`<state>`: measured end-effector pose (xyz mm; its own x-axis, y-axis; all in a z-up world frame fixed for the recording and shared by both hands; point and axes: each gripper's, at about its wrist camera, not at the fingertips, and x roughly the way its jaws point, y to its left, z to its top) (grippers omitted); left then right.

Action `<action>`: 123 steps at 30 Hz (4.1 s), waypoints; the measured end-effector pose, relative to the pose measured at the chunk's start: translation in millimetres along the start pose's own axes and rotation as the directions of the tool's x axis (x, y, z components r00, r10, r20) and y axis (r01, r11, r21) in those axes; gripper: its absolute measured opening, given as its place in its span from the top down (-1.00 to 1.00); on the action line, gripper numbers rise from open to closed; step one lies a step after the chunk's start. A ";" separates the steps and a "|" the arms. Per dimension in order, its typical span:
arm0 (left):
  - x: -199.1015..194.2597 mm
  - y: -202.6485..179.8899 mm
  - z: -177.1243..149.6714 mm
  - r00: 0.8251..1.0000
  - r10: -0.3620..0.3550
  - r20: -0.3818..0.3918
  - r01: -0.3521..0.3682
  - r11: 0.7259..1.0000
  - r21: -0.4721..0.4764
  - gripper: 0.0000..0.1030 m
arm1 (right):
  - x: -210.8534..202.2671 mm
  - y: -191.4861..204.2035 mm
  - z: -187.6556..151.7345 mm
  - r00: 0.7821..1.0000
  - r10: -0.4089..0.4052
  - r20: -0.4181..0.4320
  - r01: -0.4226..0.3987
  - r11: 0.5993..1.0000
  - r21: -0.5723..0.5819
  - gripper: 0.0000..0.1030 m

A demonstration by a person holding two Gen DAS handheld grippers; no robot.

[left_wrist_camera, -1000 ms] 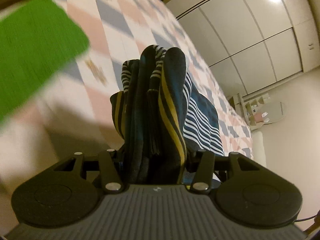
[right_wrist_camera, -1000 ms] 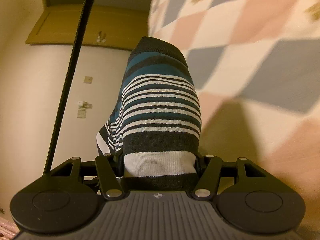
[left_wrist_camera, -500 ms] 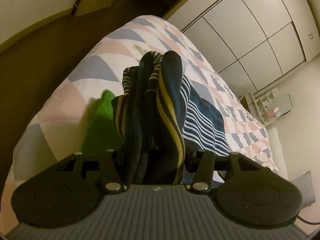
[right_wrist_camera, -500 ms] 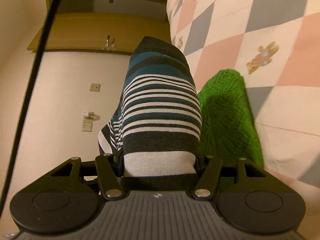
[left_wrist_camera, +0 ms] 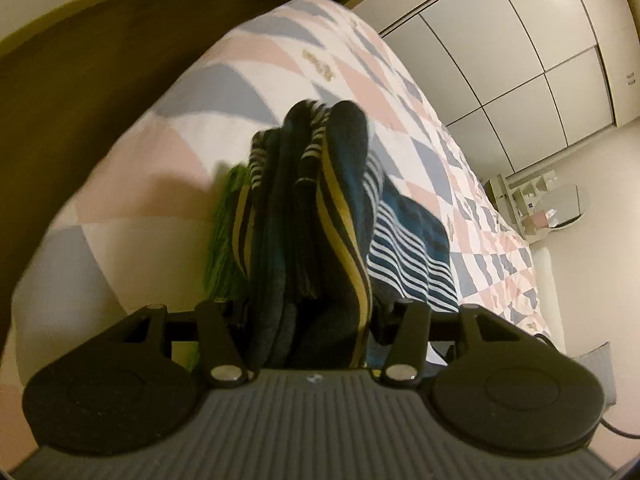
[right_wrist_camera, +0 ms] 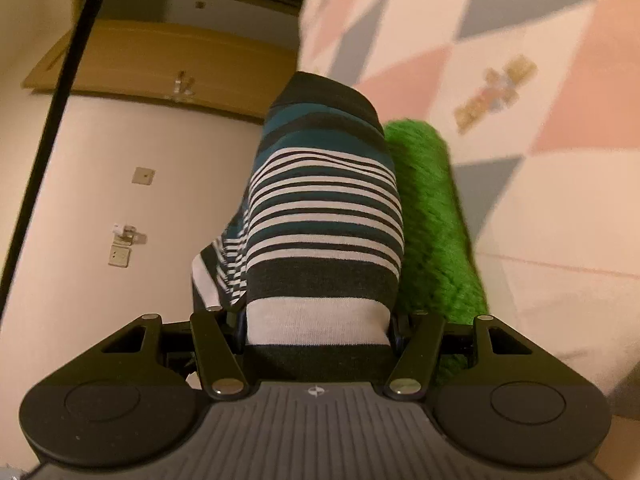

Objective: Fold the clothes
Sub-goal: 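Lift the striped bundle with both grippers and carry it over the green towel, then lower the striped bundle onto the folded green towel with both grippers, then open both grippers and pull them back from the stacked clothes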

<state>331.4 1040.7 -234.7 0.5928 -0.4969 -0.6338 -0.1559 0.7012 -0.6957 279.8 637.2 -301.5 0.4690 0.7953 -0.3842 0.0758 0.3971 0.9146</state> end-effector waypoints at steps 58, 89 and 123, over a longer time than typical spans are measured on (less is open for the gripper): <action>-62.2 -50.5 -102.3 0.921 0.170 0.350 -0.243 0.953 0.178 0.85 | -48.3 81.6 -48.8 0.965 -0.260 -0.035 0.086 0.441 -0.893 -0.04; -78.3 -211.1 -251.5 0.708 0.630 0.320 -0.590 0.776 -0.223 0.19 | -162.5 98.7 -12.0 0.979 -0.160 -0.126 -0.020 0.540 -0.841 -0.67; -116.1 -498.4 -405.5 0.273 0.858 0.436 -0.845 0.430 -0.317 -0.99 | -416.5 169.5 16.1 0.975 -0.147 -0.165 -0.108 0.330 -0.938 -1.00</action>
<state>19.9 541.6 48.4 0.3725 0.6883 -0.6225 -0.8184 0.5599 0.1294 111.4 365.9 15.6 0.3015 0.7925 -0.5302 -0.8508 0.4746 0.2257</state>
